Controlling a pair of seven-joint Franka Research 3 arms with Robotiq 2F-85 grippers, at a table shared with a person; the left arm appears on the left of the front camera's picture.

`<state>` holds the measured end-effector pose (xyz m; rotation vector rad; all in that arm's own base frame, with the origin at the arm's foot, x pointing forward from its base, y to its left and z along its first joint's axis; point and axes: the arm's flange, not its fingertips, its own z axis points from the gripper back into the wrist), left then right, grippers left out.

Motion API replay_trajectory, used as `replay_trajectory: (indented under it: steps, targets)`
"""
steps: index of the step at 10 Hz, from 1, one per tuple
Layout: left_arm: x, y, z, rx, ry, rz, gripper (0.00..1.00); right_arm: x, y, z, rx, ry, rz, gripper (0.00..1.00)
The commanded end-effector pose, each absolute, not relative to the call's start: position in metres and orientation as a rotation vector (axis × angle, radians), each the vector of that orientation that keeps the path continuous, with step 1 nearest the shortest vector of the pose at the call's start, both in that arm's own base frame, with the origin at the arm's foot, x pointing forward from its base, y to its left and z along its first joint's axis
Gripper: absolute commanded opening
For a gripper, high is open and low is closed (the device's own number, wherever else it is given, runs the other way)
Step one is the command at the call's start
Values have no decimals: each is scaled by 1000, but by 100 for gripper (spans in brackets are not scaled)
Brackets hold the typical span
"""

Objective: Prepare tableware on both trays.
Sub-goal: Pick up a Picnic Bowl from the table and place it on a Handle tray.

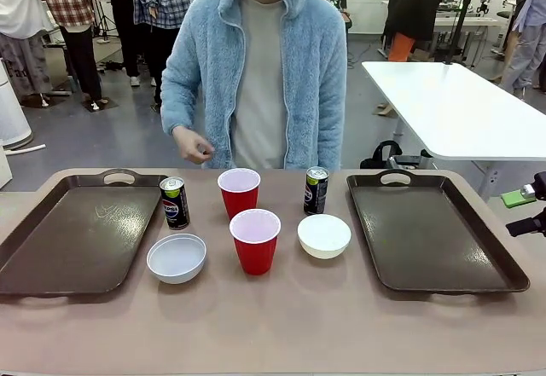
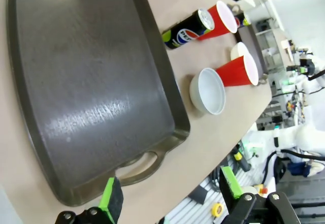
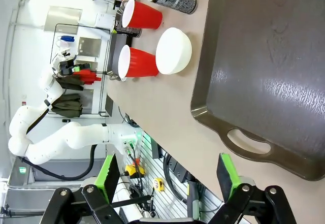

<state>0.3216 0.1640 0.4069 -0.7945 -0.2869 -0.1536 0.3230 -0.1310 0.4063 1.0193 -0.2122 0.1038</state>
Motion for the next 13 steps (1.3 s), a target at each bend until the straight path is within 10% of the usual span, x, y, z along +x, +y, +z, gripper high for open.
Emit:
replay_trajectory:
  steps: [1,7,13]
  targets:
    - [321,165,407,-811,-291,-146,100,322,-132,405,1030,-210,109,100]
    - [321,165,407,-811,-291,-146,100,323,-131,406,1020,-212,103,100]
    - [321,165,407,-811,-291,-146,100,360,5,472,560,-141,52,100]
